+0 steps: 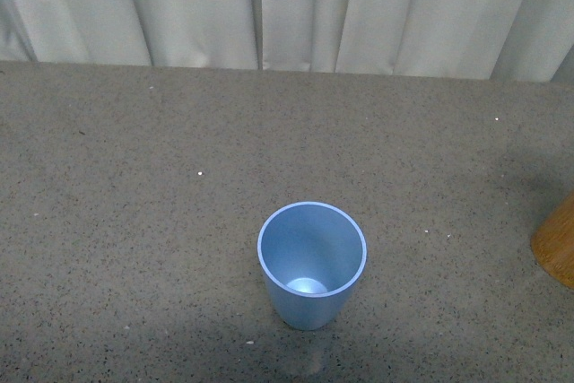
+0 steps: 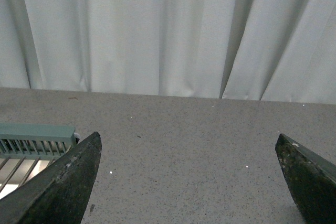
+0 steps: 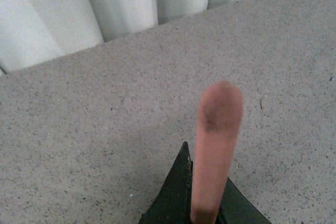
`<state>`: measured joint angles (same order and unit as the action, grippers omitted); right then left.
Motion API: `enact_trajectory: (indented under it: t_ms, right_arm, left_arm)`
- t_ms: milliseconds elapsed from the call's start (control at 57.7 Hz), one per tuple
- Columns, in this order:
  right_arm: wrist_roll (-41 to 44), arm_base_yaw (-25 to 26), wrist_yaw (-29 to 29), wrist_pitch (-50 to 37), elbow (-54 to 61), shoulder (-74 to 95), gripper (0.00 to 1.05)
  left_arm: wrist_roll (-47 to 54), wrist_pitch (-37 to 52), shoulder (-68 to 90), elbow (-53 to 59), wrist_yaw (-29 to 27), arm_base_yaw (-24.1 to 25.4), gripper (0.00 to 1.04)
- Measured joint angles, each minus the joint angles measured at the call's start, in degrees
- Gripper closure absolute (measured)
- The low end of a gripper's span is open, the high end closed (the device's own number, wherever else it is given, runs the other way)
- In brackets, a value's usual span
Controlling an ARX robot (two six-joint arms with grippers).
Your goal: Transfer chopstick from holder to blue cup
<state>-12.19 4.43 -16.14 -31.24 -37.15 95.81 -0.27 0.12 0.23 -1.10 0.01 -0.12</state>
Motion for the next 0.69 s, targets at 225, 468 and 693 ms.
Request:
enact_trajectory:
  t_ms: [225,468,693]
  right_arm:
    - [-1.6,-0.2,0.8,0.6,0.0,-4.4,1.04]
    - [-3.7,-0.5,2.2,2.0,0.1,-12.4,1.04]
    - [-5.9,-1.0,3.8,3.5,0.6,-21.2,1.04]
  left_arm:
    - [0.0,0.0,0.0,0.0,0.0,0.0,0.07]
    - [0.0,0.0,0.0,0.0,0.0,0.0,0.07]
    - [0.0,0.0,0.0,0.0,0.0,0.0,0.07]
